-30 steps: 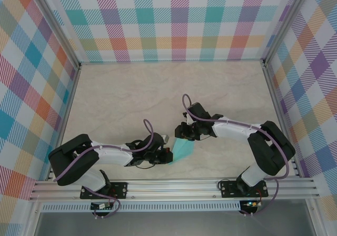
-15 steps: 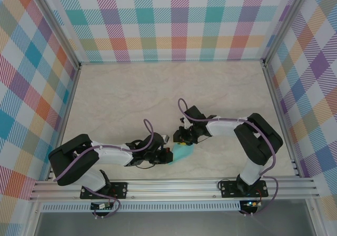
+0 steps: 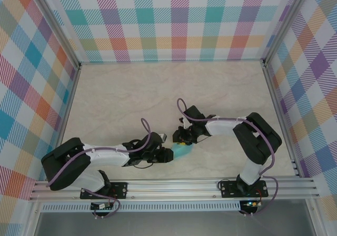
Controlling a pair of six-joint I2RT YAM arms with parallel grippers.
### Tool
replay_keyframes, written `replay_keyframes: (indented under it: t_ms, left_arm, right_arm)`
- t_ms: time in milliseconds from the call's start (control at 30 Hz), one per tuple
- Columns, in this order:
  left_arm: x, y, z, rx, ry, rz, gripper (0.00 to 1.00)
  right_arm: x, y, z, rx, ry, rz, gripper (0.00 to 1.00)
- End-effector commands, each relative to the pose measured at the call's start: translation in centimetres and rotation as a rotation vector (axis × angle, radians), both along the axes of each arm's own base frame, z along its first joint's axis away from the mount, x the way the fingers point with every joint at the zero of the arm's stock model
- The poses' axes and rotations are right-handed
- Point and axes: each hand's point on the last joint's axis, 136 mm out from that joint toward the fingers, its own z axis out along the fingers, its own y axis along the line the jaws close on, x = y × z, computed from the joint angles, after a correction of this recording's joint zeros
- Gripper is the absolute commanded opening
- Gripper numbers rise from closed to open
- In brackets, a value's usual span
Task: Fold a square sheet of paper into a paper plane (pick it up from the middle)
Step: Perform the fourth fold on the wing at the bottom-center of the table.
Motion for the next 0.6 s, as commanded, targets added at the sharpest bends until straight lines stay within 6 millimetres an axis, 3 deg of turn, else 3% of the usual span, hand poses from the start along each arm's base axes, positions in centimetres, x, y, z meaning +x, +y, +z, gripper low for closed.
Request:
replay_keyframes:
  t_ms: [0,200,467,567]
  left_arm:
    - [0.7,1.2,-0.1,0.053,-0.022,0.026,0.40]
    - [1.0,0.4,-0.4,0.054,-0.014,0.017,0.33]
    - [1.8,-0.2,0.8,0.039,-0.042,0.019,0.36]
    - [1.8,-0.4,0.5,0.043,-0.036,0.017,0.32]
  right_arm:
    - [-0.4,0.1,-0.2,-0.006,0.004,0.026,0.30]
    - [-0.5,0.2,-0.1,0.003,0.004,0.032,0.30]
    - [-0.6,0.3,0.0,0.012,0.007,0.034,0.30]
    - [-0.5,0.4,0.2,0.016,0.003,0.033,0.30]
